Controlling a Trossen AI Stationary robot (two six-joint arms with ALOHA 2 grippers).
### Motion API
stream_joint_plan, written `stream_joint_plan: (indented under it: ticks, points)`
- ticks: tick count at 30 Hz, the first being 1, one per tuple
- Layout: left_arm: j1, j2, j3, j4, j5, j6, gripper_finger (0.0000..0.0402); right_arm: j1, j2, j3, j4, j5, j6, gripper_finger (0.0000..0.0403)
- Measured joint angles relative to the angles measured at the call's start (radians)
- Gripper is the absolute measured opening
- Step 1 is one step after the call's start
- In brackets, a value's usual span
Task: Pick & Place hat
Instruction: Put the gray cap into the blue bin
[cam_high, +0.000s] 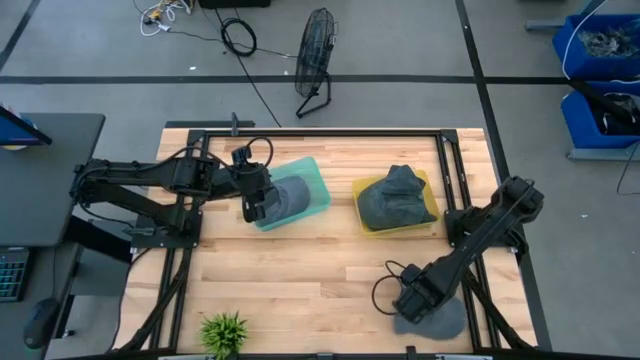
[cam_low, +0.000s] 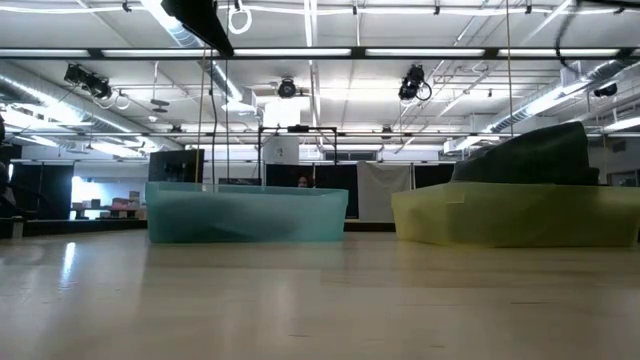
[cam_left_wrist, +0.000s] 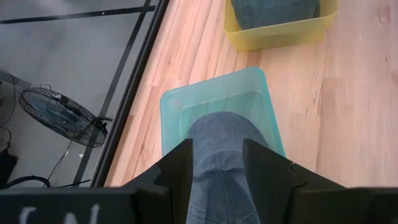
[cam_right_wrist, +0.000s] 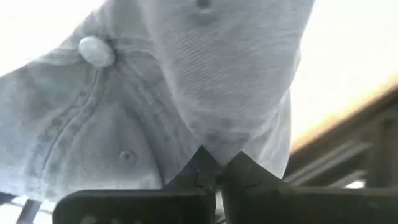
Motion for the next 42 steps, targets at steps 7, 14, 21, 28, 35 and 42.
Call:
stream_joint_plan:
  ticks: [7,14,21,28,35,42]
  points:
    - [0.000,0.000,0.000,0.000,0.000,0.001,0.0142,-0.061,-0.098,0.213,-0.191,0.239,-0.024,0.0003]
    - [0.000,-0.002,0.000,0.000,-0.001,0.034,0.0142,-0.161,-0.129,0.366,-0.198,0.748,-0.278,0.0003]
    - [0.000,-0.072,0.000,-0.001,-0.016,0.051,0.0142,-0.393,-0.111,0.352,0.266,0.943,-0.919,0.0002]
    - [0.000,-0.178,0.001,-0.001,-0.020,0.053,0.0142,-0.674,-0.025,0.350,0.661,0.788,-1.385,0.0002]
    - [0.000,-0.228,0.001,-0.026,-0.020,0.052,0.0142,-0.830,0.126,0.350,0.745,0.609,-1.490,0.0002]
    - [0.000,-0.231,0.001,-0.053,-0.020,0.052,0.0142,-0.909,0.258,0.349,0.769,0.479,-1.495,0.0004]
